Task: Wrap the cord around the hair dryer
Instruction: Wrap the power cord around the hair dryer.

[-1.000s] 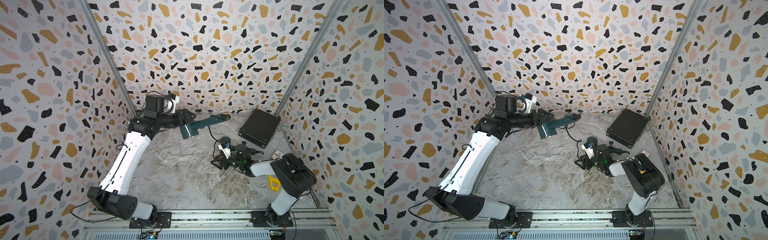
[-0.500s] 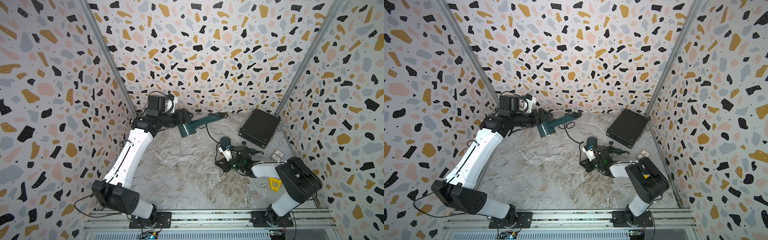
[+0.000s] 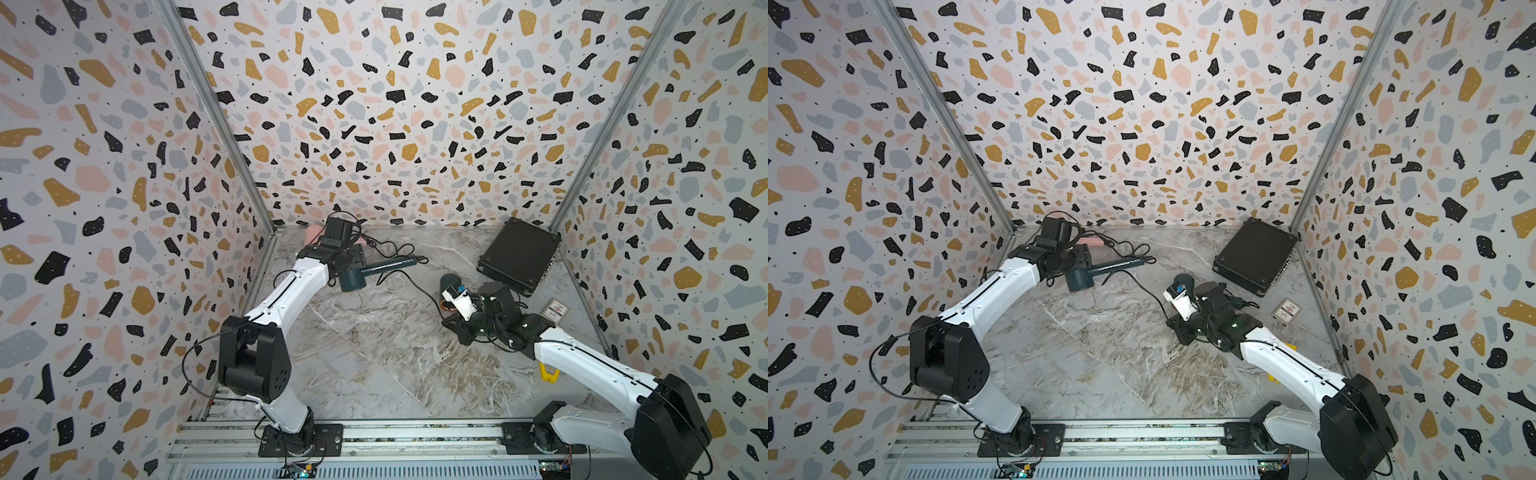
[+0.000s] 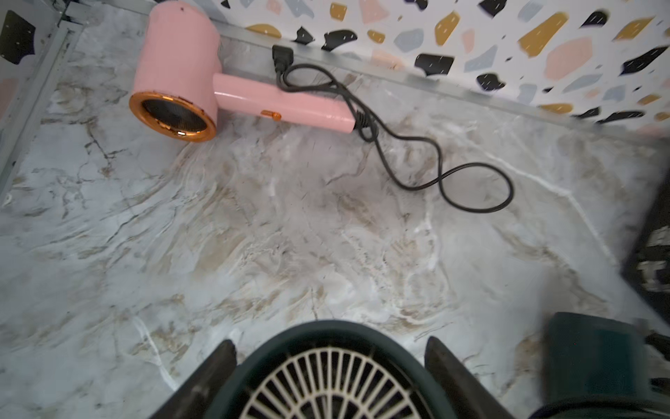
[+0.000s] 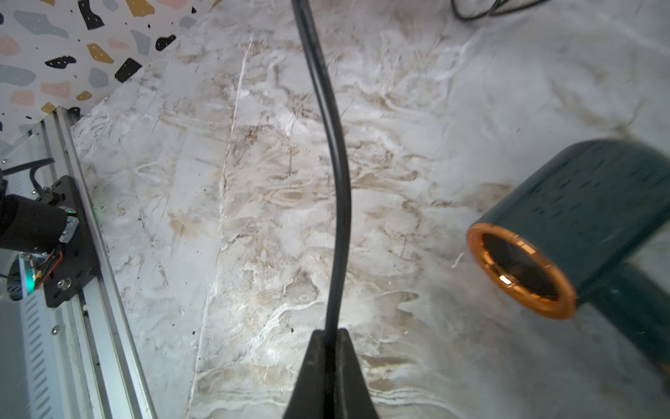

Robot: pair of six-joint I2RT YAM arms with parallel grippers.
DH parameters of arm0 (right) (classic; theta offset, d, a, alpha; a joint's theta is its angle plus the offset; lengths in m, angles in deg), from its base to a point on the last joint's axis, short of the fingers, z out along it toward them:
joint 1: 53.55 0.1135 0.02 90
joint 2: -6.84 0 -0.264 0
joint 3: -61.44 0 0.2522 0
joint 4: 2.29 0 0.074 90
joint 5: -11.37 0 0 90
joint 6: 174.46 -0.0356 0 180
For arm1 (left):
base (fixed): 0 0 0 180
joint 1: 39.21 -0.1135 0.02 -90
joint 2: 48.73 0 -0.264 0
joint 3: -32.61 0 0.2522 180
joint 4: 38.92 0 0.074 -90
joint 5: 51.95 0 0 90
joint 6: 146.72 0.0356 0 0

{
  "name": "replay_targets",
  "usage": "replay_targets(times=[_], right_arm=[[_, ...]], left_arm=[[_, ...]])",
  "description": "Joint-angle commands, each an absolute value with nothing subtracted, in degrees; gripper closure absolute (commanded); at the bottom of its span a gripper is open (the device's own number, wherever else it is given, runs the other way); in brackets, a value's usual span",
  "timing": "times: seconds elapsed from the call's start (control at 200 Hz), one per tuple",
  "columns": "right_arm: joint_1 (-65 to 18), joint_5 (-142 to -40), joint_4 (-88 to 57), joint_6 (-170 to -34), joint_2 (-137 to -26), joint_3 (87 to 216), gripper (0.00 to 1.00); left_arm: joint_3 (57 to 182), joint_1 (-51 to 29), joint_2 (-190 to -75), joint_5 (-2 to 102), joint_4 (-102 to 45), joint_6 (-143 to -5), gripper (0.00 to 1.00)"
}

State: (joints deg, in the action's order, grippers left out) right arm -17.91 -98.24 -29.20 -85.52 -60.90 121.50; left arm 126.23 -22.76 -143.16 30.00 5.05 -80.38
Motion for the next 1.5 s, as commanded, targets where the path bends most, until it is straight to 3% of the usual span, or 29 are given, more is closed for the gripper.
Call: replay_targets(times=[0.0,0.265,0.37,0.636,0.811,1.156,1.377,1.492], right_arm=[[-18.0,-92.4,-36.9,-80.7,-60.8,127.3,1.0],[-18.4,-83.4,-40.5,-73.8,-70.2,141.5,1.0],[-19.5,-85.1,-40.1,-73.6,-72.7,145.1,1.0],[-26.0,-96.1,-37.4,-79.3,-76.9,146.2,1.0],[-27.4,-98.1,-32.0,-82.7,-76.8,140.4,1.0],[-28.4,-98.5,-24.3,-86.2,-75.7,131.2,1.0],[-28.0,-99.4,-23.0,-88.0,-74.9,126.1,1.0],[-26.3,-97.1,-25.9,-86.3,-74.0,124.1,1.0]], left_arm=[[126.3,-20.8,-141.1,27.3,3.7,-73.3,1.0],[126.4,-16.0,-138.8,44.5,12.3,-57.1,1.0],[125.5,-14.9,-137.6,51.2,14.8,-55.1,1.0],[119.3,-15.0,-129.9,70.8,8.5,-57.3,1.0],[115.7,-15.6,-126.1,81.7,-4.9,-68.0,1.0],[110.2,-22.5,-124.2,80.0,-29.6,-94.7,1.0],[102.3,-28.9,-123.7,66.3,-39.5,-113.4,1.0],[99.3,-30.8,-123.7,57.8,-39.3,-115.2,1.0]])
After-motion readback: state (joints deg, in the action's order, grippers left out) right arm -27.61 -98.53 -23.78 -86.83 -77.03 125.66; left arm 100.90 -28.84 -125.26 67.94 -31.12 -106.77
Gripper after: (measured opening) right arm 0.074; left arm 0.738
